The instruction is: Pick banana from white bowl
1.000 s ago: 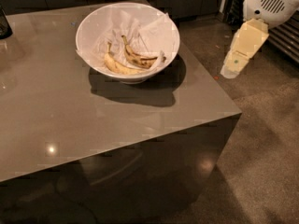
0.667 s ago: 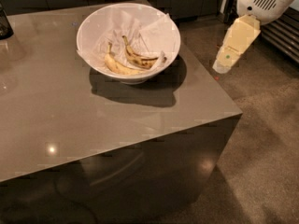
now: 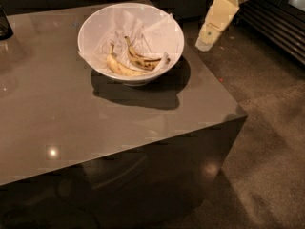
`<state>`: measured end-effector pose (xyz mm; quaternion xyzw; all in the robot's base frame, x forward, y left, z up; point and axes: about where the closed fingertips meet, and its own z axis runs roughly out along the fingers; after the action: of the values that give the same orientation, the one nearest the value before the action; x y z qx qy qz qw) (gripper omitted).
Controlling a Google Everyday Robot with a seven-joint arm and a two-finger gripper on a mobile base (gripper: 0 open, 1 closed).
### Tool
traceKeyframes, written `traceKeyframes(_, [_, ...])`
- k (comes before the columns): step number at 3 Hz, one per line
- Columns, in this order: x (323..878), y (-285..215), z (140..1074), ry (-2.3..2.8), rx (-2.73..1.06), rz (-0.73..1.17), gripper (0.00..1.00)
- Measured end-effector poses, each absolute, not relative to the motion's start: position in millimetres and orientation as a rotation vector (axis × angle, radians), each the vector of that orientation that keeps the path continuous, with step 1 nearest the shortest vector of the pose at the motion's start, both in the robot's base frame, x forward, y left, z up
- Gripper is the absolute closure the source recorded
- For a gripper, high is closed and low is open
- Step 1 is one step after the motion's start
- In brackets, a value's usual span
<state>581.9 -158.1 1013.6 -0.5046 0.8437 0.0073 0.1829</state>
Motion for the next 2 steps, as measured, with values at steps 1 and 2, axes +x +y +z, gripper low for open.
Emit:
traceKeyframes(1, [600.1,-131.9,1024.4,2.344,-1.471,-0.016,0.00])
traceKeyframes(2, [608.3,-125.5,1027.5,2.310,-1.456,-0.020,0.00])
